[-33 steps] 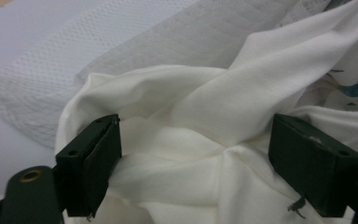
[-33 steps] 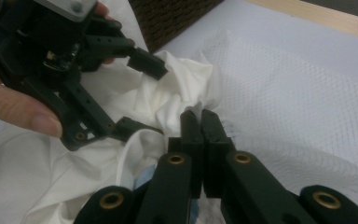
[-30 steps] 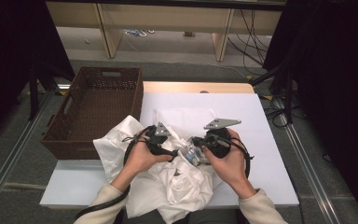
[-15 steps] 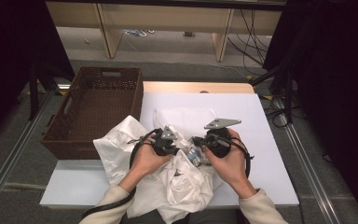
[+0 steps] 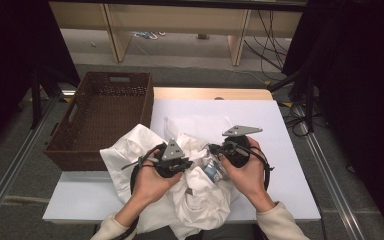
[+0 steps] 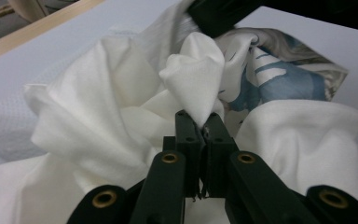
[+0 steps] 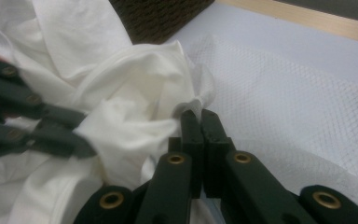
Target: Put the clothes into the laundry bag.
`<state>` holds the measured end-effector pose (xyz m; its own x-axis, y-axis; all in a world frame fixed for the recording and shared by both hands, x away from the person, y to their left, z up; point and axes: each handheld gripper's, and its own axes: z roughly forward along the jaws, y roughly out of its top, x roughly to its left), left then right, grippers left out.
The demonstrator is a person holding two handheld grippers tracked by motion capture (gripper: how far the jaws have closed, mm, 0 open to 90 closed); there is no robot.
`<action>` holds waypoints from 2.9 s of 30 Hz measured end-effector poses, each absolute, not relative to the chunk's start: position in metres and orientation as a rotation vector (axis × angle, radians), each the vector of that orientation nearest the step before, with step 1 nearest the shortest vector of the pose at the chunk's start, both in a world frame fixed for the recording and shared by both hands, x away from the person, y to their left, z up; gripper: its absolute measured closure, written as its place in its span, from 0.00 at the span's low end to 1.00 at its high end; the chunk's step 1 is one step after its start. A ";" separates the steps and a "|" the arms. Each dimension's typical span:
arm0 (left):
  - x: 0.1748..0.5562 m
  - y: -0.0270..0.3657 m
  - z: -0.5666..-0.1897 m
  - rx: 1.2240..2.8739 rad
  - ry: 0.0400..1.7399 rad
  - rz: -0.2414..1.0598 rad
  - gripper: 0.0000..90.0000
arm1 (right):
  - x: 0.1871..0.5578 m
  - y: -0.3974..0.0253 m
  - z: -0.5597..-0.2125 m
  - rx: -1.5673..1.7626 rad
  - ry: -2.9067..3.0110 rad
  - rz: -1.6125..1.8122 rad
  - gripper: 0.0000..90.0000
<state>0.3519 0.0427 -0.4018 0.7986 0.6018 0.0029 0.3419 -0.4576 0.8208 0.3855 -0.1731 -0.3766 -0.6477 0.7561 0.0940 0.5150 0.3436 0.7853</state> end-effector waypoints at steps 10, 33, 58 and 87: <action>0.334 -0.002 -0.400 2.124 0.549 0.437 0.96 | 0.381 -0.166 -0.378 1.147 2.359 1.261 1.00; 0.354 0.033 -0.398 2.042 0.651 0.468 0.44 | 0.382 -0.173 -0.375 1.190 2.360 1.246 1.00; 0.380 0.035 -0.406 2.152 0.701 0.489 0.88 | 0.383 -0.175 -0.376 1.202 2.348 1.203 1.00; 0.382 -0.028 -0.449 2.225 0.660 0.554 0.88 | 0.385 -0.177 -0.380 1.241 2.342 1.229 1.00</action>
